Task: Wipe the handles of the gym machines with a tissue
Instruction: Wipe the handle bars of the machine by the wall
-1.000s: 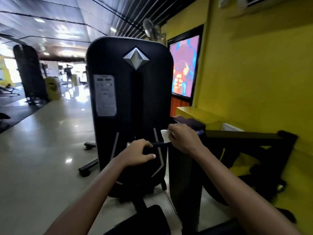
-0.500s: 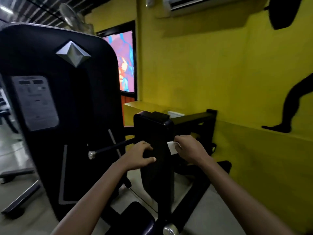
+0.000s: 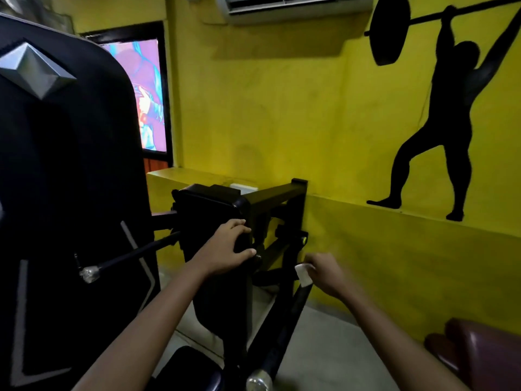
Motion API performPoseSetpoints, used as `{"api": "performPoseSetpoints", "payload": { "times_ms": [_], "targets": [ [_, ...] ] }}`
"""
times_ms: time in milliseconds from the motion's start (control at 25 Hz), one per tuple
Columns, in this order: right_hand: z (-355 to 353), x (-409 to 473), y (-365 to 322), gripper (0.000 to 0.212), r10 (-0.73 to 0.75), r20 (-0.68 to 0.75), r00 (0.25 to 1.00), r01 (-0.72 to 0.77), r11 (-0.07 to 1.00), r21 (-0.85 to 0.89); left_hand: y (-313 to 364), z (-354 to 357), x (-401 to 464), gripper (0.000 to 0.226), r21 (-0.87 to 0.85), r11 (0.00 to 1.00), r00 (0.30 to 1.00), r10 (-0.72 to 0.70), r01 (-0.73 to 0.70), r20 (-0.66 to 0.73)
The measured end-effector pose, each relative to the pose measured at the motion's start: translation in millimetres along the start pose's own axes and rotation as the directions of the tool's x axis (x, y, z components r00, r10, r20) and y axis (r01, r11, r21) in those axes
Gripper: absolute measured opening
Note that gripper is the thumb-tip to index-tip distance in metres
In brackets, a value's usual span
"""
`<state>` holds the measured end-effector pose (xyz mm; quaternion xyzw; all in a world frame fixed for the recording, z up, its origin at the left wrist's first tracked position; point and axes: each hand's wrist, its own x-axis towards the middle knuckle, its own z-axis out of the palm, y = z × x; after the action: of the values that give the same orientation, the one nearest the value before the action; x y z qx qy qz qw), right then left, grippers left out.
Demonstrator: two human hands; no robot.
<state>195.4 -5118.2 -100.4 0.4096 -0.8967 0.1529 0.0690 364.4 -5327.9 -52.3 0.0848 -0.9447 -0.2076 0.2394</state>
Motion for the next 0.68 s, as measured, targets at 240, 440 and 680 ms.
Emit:
{"api": "performPoseSetpoints", "payload": {
  "times_ms": [240,440,680],
  "targets": [
    [11.6,14.6,-27.9,0.022,0.153,-0.014,0.988,-0.152,0.988,0.031,-32.6,-19.2,21.0,0.067,-0.028,0.987,0.987,0.159,-0.16,-0.019],
    [30.7,2.0,-72.1,0.014,0.242,-0.004,0.97,-0.242,0.969,0.049,-70.1,-32.8,57.0,0.077,0.199,0.9,0.92,0.391,-0.388,0.023],
    [25.5,-26.4,-53.1,0.025,0.509,-0.048,0.859,-0.509,0.86,0.016,-101.3,-13.1,97.4,0.076,0.44,0.773,0.882,0.458,-0.457,0.111]
  ]
}}
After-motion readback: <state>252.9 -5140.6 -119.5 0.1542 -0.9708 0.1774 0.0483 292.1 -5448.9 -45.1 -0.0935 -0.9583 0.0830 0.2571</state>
